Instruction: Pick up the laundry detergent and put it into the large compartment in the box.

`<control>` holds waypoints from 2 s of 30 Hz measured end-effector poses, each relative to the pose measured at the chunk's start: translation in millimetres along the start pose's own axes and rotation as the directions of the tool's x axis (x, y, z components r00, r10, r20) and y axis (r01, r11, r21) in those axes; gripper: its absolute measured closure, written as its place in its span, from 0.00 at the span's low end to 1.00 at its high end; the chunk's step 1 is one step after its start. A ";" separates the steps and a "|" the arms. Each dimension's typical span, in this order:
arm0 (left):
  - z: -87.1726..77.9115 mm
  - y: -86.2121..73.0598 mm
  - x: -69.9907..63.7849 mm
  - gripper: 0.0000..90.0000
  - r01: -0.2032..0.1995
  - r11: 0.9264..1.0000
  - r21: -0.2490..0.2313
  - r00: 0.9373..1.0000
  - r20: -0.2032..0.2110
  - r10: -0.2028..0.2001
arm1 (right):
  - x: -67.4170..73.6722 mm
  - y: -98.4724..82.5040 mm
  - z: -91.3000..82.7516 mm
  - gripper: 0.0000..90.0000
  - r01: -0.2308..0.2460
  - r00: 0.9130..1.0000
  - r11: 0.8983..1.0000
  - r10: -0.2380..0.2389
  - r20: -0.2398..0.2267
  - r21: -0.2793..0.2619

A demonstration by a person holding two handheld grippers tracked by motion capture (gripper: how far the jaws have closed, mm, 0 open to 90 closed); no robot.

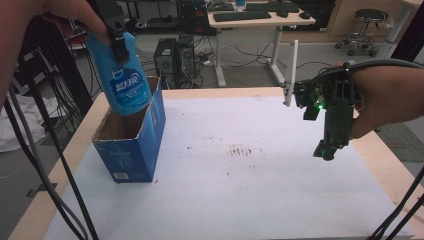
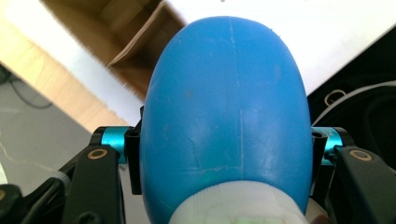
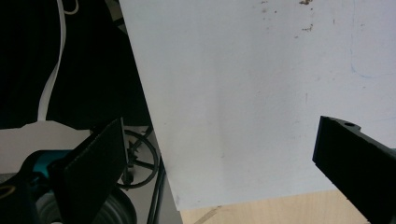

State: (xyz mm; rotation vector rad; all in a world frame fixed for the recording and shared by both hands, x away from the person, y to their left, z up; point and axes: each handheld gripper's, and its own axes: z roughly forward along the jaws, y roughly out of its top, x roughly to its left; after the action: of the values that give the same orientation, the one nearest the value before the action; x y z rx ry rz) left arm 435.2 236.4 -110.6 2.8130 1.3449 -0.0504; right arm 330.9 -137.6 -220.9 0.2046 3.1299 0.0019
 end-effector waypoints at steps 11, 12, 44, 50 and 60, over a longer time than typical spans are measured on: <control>28.7 -3.9 23.8 0.43 0.079 0.996 0.035 0.997 -0.001 -0.079 | -0.9 -1.3 -0.6 0.02 -0.012 1.000 1.000 0.012 -0.001 -0.004; 33.4 -3.4 25.3 0.43 0.086 0.995 0.041 0.996 0.004 -0.086 | -0.5 -1.4 -0.7 0.02 -0.015 1.000 1.000 0.015 0.002 -0.005; 165.6 10.7 35.3 0.43 -0.035 0.994 0.105 0.998 0.060 0.028 | 1.1 -8.1 1.5 0.02 -0.016 1.000 1.000 0.017 0.006 -0.011; 177.9 9.4 32.9 0.43 -0.105 0.989 0.108 0.994 0.052 0.100 | 0.1 -6.5 2.8 0.02 -0.020 1.000 1.000 0.020 0.003 -0.010; 184.4 5.0 32.0 0.43 -0.201 0.976 0.085 0.979 0.037 0.199 | -1.0 -1.6 5.8 0.02 -0.010 1.000 1.000 0.010 -0.002 -0.005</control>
State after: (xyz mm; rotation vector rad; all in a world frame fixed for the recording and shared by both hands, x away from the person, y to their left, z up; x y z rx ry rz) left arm 455.6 251.7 -296.1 2.9925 1.0722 -0.1487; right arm 331.8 -139.4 -226.8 0.2201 3.1305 0.0094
